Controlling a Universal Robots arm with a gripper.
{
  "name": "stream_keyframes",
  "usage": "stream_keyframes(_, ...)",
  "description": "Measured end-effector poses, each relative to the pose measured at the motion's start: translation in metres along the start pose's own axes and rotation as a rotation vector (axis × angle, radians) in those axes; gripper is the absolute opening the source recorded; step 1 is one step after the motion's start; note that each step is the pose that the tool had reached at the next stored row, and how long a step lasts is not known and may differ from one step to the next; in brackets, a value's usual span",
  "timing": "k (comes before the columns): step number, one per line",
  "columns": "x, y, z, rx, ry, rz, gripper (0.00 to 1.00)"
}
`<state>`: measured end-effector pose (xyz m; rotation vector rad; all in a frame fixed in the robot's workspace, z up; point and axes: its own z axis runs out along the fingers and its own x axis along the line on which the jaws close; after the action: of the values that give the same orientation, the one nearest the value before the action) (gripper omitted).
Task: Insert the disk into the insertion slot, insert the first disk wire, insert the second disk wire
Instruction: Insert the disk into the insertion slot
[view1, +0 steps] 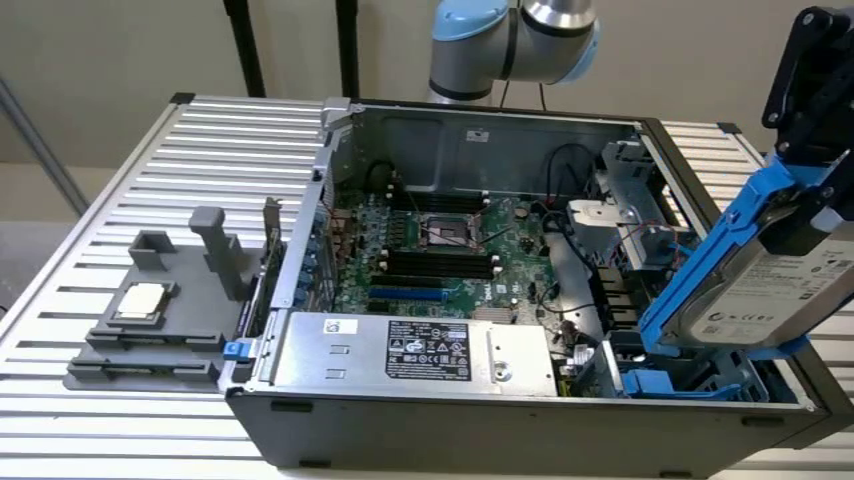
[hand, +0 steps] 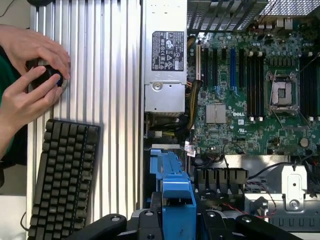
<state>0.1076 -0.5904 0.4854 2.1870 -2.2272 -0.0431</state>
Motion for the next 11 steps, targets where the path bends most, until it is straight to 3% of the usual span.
stream_keyframes(11, -0.001, -0.0002, 0.0184, 0.0009, -0.0001, 0.006, 0.33)
